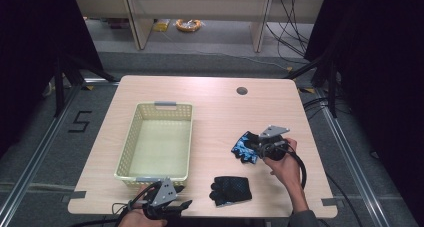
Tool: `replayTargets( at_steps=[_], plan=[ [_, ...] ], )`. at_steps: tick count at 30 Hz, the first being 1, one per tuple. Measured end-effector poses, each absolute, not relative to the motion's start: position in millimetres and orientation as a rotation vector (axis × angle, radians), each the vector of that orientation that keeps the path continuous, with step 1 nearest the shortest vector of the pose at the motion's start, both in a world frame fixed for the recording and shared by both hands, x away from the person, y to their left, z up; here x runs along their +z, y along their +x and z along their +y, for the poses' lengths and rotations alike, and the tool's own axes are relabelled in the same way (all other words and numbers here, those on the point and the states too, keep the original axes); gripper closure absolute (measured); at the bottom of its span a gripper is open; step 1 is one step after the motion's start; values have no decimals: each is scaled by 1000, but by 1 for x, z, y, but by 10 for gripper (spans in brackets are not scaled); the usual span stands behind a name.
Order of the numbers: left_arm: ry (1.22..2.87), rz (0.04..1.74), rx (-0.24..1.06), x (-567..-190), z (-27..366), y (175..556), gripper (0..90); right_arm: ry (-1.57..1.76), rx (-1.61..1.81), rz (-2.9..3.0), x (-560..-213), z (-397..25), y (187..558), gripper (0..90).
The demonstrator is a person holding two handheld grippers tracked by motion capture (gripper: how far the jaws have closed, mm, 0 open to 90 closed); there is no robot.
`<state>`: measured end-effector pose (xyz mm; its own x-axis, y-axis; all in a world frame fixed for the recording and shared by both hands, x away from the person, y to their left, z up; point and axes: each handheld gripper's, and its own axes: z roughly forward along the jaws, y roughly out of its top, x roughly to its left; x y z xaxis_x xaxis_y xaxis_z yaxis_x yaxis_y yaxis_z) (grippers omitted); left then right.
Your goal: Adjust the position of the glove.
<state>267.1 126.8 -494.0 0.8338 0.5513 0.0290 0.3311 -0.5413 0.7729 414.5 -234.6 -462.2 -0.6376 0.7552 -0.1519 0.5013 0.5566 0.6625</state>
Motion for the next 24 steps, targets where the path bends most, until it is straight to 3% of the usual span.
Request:
replayTargets(
  at_steps=[6, 20, 24],
  plan=[
    [2175, 689, 317, -496, 139, 265, 457, 1048, 790, 2394, -470, -234, 447, 614],
    [2165, 745, 302, -498, 150, 265, 428, 1091, 705, 2480, -488, -233, 480, 550],
    [2167, 728, 314, -498, 150, 264, 425, 1109, 710, 2522, -489, -232, 483, 644]
  ],
)
